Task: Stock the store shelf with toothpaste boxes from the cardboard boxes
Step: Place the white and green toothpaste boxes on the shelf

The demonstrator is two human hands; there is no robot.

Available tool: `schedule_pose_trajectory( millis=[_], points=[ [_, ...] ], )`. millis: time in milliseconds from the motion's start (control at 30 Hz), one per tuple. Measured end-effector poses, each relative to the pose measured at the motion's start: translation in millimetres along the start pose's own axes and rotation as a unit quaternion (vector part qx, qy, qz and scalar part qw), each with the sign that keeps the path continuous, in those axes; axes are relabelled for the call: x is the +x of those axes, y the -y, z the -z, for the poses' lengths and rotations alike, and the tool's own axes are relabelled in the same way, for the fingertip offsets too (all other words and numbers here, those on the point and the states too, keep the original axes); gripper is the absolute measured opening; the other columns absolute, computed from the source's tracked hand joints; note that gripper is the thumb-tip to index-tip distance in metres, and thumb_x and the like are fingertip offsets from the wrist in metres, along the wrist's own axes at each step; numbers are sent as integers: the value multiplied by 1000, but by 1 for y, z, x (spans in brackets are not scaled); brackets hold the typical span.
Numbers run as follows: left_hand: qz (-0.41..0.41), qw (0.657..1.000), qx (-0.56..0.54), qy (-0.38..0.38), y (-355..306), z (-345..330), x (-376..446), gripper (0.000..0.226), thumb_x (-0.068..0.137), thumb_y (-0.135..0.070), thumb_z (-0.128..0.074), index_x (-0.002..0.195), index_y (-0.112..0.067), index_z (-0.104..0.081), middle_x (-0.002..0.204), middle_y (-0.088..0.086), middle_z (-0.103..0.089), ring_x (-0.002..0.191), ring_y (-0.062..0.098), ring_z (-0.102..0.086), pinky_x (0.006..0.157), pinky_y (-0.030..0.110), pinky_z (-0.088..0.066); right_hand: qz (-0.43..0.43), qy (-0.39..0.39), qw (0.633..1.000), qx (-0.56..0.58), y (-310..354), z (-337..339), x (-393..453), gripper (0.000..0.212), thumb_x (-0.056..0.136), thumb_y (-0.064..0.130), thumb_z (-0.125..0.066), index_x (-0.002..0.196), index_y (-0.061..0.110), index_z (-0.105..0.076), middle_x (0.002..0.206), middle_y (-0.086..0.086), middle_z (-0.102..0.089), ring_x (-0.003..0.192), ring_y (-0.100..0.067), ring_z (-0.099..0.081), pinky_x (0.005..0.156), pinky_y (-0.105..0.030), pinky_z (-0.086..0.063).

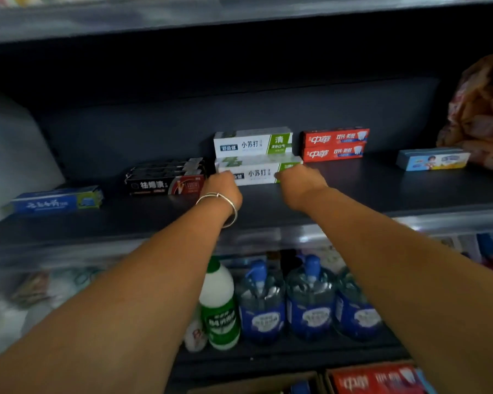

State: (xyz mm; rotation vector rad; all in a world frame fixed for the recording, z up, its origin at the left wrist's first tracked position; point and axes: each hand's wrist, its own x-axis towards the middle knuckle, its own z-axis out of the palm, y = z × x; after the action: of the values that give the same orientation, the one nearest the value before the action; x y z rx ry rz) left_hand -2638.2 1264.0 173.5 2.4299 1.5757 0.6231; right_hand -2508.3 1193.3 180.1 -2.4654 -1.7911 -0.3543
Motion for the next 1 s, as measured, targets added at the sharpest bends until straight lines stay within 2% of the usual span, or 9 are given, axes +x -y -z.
schedule_pose_trajectory(
  millis=[267,467,600,700,867,1000],
  points=[
    [-78,997,26,6,5,-4,-99,45,84,-5,-56,129,-9,-51,131,17,-46,122,35,-43,105,39,-38,25,20,999,26,10,6,-102,38,86,2,-53,124,7,-56,120,-18,-57,111,-34,-54,93,-41,-45],
    [-93,994,32,38,23,-36,-152,44,81,-10,-66,123,-12,-55,127,14,-49,117,32,-49,101,40,-41,40,44,998,22,18,-24,-153,39,87,7,-54,126,9,-57,122,-18,-59,111,-35,-56,90,-39,-50],
    [-82,992,42,88,44,-77,-180,44,83,-9,-63,125,-14,-53,129,13,-46,118,33,-47,100,43,-41,58,100,992,42,28,-70,-176,38,88,3,-53,125,6,-57,124,-17,-58,111,-33,-56,87,-39,-51],
    [-80,986,68,131,63,-115,-196,46,82,-13,-66,126,-14,-53,129,14,-47,118,33,-48,98,45,-42,80,143,986,36,34,-111,-187,30,88,3,-54,117,6,-60,115,-17,-61,104,-32,-57,80,-38,-49],
    [-61,971,83,214,106,-177,-218,48,82,-15,-66,128,-16,-52,131,11,-47,122,32,-46,100,46,-41,108,210,971,26,51,-186,-193,42,88,9,-58,129,10,-51,125,-17,-55,116,-32,-48,92,-40,-47],
    [-31,950,119,287,138,-222,-229,50,84,-19,-63,132,-20,-46,136,8,-41,127,30,-40,103,48,-34,128,254,958,27,66,-245,-193,44,90,10,-55,133,11,-49,131,-14,-48,123,-32,-43,98,-39,-42]
  ],
)
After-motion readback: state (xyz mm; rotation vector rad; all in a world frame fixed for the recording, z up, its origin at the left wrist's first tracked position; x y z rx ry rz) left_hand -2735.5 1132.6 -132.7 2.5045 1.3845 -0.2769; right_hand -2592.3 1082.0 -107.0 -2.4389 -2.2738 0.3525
